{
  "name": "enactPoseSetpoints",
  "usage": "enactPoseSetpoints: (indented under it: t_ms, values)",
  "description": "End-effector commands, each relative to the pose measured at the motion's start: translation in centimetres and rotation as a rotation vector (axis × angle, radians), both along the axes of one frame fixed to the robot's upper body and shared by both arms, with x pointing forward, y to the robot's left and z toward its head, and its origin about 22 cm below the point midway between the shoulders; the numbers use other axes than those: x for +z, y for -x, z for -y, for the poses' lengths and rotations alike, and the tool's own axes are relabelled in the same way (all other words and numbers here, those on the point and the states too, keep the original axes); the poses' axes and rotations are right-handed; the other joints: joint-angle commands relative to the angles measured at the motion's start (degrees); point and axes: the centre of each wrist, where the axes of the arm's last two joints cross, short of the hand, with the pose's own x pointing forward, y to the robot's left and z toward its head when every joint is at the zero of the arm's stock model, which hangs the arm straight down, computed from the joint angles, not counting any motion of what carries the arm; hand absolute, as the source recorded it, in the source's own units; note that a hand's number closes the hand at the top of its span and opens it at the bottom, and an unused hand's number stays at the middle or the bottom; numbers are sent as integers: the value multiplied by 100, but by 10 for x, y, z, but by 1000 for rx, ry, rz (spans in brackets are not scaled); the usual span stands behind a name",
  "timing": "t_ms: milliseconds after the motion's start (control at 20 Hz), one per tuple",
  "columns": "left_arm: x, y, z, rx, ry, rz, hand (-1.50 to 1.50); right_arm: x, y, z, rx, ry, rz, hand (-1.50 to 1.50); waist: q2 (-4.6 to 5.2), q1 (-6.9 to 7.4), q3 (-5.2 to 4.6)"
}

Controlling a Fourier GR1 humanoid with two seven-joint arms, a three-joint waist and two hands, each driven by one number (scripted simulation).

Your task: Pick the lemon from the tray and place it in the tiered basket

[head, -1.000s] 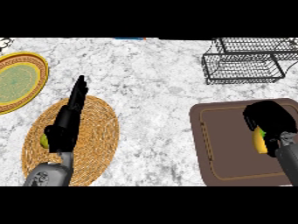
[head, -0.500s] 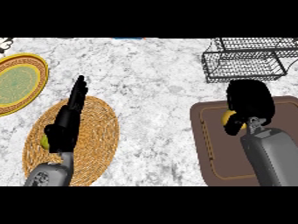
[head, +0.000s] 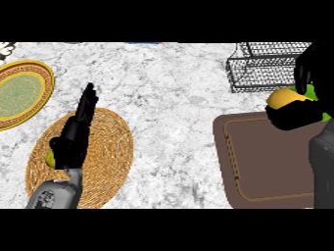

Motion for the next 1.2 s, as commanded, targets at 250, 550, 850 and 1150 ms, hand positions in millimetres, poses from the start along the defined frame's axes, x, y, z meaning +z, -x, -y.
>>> enactPoseSetpoints:
  t_ms: [250,550,850,1150]
  values:
    - [-4,-1,18,8,-10,9,0,76,0,5,-28,-146,68,150,20,37,5]
    - [-12,20,0,-17,15,3,0,80,-30,30,-36,-312,99,150,29,85,6]
    - [-6,18,-4,-23,5,11,0,71,-65,17,-67,-268,136,150,34,103,6]
    - [7,7,-10,-10,14,3,0,76,-100,63,-102,-198,129,150,48,120,6]
